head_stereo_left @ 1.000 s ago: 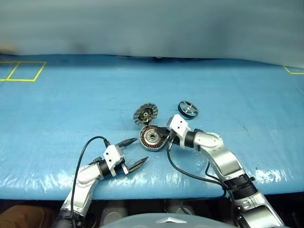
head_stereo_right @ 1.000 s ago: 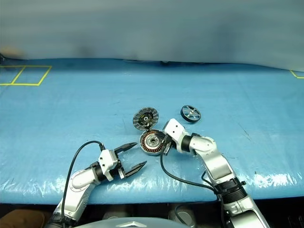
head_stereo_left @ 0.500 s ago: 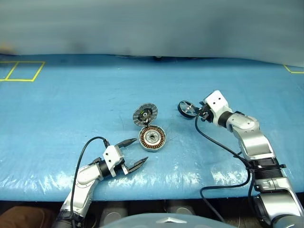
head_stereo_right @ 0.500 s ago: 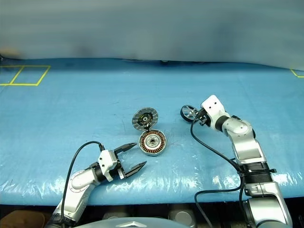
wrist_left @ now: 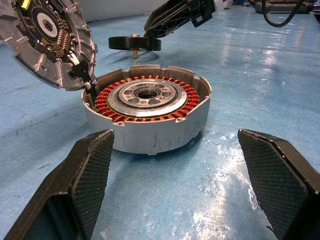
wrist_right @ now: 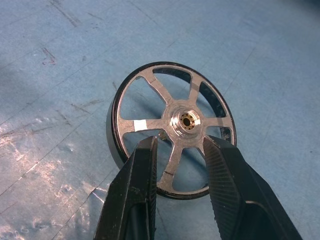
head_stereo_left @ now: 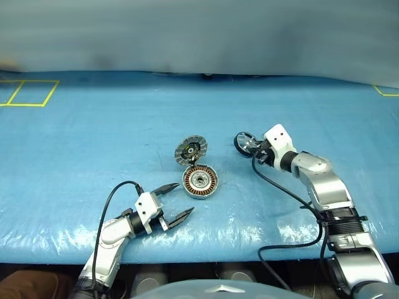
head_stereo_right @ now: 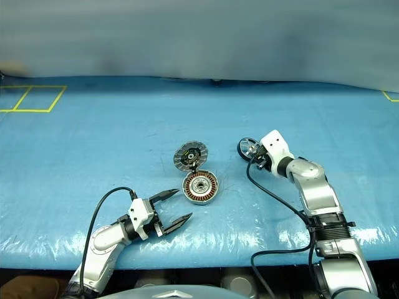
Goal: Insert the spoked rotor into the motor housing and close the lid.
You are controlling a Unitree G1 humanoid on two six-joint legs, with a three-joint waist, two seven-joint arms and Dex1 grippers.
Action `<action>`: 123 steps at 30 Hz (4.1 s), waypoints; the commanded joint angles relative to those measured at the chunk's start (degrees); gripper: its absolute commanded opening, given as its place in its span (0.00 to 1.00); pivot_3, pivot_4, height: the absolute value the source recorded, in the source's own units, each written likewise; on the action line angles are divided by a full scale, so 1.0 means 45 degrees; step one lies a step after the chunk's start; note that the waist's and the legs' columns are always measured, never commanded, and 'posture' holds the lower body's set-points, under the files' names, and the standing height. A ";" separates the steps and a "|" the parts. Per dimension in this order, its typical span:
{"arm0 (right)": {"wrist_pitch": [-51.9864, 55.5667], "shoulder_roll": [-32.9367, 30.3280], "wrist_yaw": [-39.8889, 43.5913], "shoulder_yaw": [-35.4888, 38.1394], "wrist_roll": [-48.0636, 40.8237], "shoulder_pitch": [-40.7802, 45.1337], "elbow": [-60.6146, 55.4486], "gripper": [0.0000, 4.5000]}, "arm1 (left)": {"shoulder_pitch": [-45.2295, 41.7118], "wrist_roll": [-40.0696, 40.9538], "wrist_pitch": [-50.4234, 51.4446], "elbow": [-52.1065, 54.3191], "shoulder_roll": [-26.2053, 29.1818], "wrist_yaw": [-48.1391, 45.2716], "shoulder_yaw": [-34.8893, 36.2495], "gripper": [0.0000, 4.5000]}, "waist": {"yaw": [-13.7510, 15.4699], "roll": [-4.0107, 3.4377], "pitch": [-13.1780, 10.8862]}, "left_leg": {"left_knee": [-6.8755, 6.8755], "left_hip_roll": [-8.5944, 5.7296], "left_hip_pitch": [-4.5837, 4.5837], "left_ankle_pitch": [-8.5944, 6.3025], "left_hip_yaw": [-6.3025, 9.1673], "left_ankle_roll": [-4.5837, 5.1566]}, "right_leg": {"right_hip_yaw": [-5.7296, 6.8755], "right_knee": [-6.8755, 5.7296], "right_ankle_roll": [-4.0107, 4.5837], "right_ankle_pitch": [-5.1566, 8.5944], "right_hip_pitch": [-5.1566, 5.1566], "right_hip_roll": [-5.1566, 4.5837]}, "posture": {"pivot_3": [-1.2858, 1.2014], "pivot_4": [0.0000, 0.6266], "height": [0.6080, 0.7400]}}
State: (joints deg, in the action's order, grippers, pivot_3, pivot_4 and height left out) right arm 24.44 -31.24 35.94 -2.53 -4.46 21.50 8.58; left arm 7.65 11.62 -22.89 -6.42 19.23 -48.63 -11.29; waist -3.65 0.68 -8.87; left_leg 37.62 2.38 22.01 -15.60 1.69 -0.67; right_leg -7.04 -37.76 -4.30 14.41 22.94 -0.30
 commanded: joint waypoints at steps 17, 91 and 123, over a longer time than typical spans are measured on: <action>0.0589 0.0445 -0.0140 -0.0156 -0.0090 -0.0534 0.0056 0.15 | 0.0019 -0.0091 -0.0472 -0.0099 -0.0023 0.0175 0.0042 0.93 | -0.0018 0.0001 0.0002 | 0.0007 0.0001 -0.0016 0.0000 0.0002 0.0000 | 0.0001 -0.0003 -0.0001 0.0000 -0.0018 0.0002 | 0.52 0.24 1.00; -0.0698 0.0127 0.4494 -0.1672 -0.2833 -0.1752 -0.4529 0.40 | 0.0133 0.0034 -0.0275 -0.0059 -0.0113 0.0000 -0.0027 0.93 | -0.0015 -0.0027 -0.0022 | 0.0018 0.0001 -0.0007 -0.0001 0.0013 0.0000 | 0.0006 -0.0007 -0.0008 0.0005 -0.0014 0.0006 | 0.52 0.24 1.00; -0.0904 0.0946 0.3823 -0.2831 -0.1922 -0.1305 -0.3479 0.01 | 0.0306 -0.0055 -0.0216 0.0026 -0.0087 0.0166 -0.0006 0.93 | -0.0023 -0.0028 -0.0021 | 0.0019 0.0001 -0.0008 -0.0001 0.0014 0.0000 | 0.0008 -0.0010 -0.0007 0.0004 -0.0014 0.0006 | 0.52 0.24 1.00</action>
State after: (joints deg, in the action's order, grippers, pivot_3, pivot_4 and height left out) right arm 21.28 -26.60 52.63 -14.89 -13.71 15.08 -5.74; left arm 8.36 11.41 -23.35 -7.67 18.52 -47.94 -11.29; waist -3.75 0.55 -8.96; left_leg 37.71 2.39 21.98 -15.60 1.75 -0.67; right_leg -7.00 -37.80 -4.33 14.43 22.88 -0.27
